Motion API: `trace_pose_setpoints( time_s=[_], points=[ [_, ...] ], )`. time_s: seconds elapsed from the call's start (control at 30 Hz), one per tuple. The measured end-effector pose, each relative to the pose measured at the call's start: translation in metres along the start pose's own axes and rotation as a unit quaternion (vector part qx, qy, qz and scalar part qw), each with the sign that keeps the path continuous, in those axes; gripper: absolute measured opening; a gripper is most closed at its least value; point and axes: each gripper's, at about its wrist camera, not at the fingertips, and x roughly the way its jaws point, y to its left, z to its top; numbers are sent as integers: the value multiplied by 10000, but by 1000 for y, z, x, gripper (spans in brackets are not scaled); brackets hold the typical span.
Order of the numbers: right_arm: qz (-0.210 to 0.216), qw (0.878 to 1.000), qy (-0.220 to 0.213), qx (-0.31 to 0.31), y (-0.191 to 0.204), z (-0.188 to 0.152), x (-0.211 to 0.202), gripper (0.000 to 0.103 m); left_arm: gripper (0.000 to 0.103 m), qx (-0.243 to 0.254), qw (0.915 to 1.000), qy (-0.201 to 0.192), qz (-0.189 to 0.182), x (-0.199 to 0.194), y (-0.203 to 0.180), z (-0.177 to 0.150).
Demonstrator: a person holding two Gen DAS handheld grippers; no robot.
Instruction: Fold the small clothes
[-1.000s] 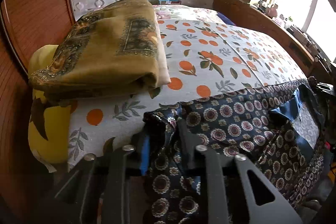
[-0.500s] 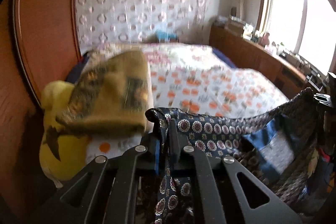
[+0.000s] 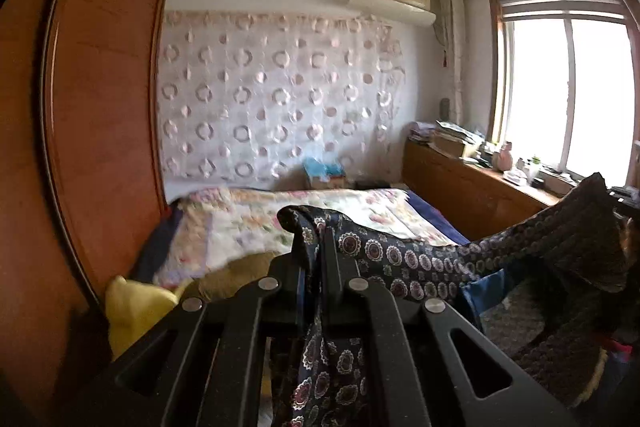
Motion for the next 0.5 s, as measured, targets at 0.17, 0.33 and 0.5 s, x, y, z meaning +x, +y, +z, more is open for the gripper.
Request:
trace_pose_setpoints(
  time_s=[0.17, 0.33, 0.5],
  points=[
    [-220, 9996, -31, -201, 3, 37, 20, 8, 6, 71, 9994, 78, 328, 32, 13, 20],
    [-425, 9976, 523, -125, 12, 32, 89, 8, 6, -10, 9964, 655, 540, 82, 32, 3],
    [-828, 9877, 1304, 244, 25, 15, 157, 39, 21, 11, 9832, 1605, 866, 153, 49, -40]
  ],
)
